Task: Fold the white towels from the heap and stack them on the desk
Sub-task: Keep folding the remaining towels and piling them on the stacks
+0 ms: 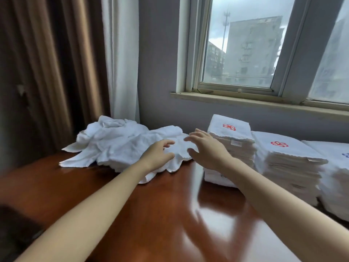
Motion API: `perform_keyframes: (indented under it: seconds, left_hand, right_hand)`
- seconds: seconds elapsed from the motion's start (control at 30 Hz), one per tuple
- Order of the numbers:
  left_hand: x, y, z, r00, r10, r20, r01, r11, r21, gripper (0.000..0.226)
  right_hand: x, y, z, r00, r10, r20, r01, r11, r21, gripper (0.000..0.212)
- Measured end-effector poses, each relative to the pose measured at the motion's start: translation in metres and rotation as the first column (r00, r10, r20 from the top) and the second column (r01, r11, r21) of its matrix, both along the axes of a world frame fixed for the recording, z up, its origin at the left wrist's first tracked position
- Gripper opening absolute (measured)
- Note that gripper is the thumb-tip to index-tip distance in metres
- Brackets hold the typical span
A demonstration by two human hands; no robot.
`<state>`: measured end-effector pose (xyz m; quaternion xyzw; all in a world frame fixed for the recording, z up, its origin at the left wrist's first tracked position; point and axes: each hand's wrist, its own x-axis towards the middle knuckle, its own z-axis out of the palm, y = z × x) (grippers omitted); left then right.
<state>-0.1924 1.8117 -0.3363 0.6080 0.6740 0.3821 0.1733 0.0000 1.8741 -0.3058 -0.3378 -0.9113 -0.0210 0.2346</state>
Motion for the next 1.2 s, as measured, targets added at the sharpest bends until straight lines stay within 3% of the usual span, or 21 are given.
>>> perform_keyframes:
  seconds: [0.1, 0.27, 0.4, 0.57, 0.7, 0.83, 0.93, 1.03, 1.1, 1.13, 1.2]
  left_hand:
    - [-0.044, -0.022, -0.021, 0.975, 0.109, -0.192, -0.122, 0.991, -0.057, 0.054]
    - [-0.093, -0.044, -0.047, 0.875, 0.159, -0.458, -0.222, 0.971, -0.087, 0.06]
    - [-0.111, -0.046, -0.059, 0.82, 0.204, -0.535, -0.26, 0.965, -0.03, 0.049]
    - [-0.127, -0.044, -0.067, 0.759, 0.3, -0.578, -0.316, 0.946, 0.076, 0.021]
    - [-0.134, -0.04, -0.073, 0.726, 0.335, -0.601, -0.329, 0.936, 0.124, 0.024]
    - [-0.133, -0.034, -0.073, 0.769, 0.355, -0.532, -0.308, 0.935, 0.178, 0.01]
    - [-0.118, -0.035, -0.058, 0.912, 0.296, -0.285, -0.203, 0.927, 0.314, 0.005]
    - [-0.095, -0.04, -0.028, 0.975, 0.213, -0.064, -0.165, 0.885, 0.436, 0.008]
    - [-0.077, -0.044, -0.004, 0.99, 0.141, 0.007, -0.121, 0.825, 0.552, 0.012]
    - [-0.069, -0.046, 0.009, 0.992, 0.124, 0.012, -0.105, 0.783, 0.613, 0.014]
    - [-0.055, -0.049, 0.034, 0.99, 0.142, -0.008, -0.094, 0.697, 0.711, 0.018]
  right_hand:
    - [-0.039, -0.009, -0.02, 0.996, 0.061, 0.064, -0.059, 0.998, -0.034, 0.046]
    - [-0.09, -0.017, -0.046, 0.979, 0.085, 0.186, -0.071, 0.994, -0.082, 0.053]
    - [-0.117, -0.017, -0.061, 0.969, 0.072, 0.237, -0.043, 0.991, -0.123, 0.06]
    - [-0.131, -0.015, -0.077, 0.955, 0.098, 0.282, -0.005, 0.95, -0.313, 0.063]
    - [-0.135, -0.013, -0.083, 0.963, 0.085, 0.255, 0.014, 0.932, -0.363, 0.062]
    - [-0.135, -0.009, -0.085, 0.969, 0.08, 0.235, 0.016, 0.925, -0.379, 0.062]
    - [-0.133, -0.012, -0.084, 0.994, 0.053, 0.091, -0.009, 0.903, -0.43, 0.07]
    - [-0.133, -0.021, -0.067, 0.974, -0.001, -0.226, -0.102, 0.891, -0.443, 0.059]
    - [-0.129, -0.026, -0.046, 0.906, -0.045, -0.421, -0.139, 0.908, -0.396, 0.019]
    - [-0.126, -0.029, -0.033, 0.858, -0.063, -0.509, -0.16, 0.91, -0.382, 0.013]
    - [-0.118, -0.034, -0.007, 0.758, -0.078, -0.648, -0.211, 0.911, -0.355, 0.024]
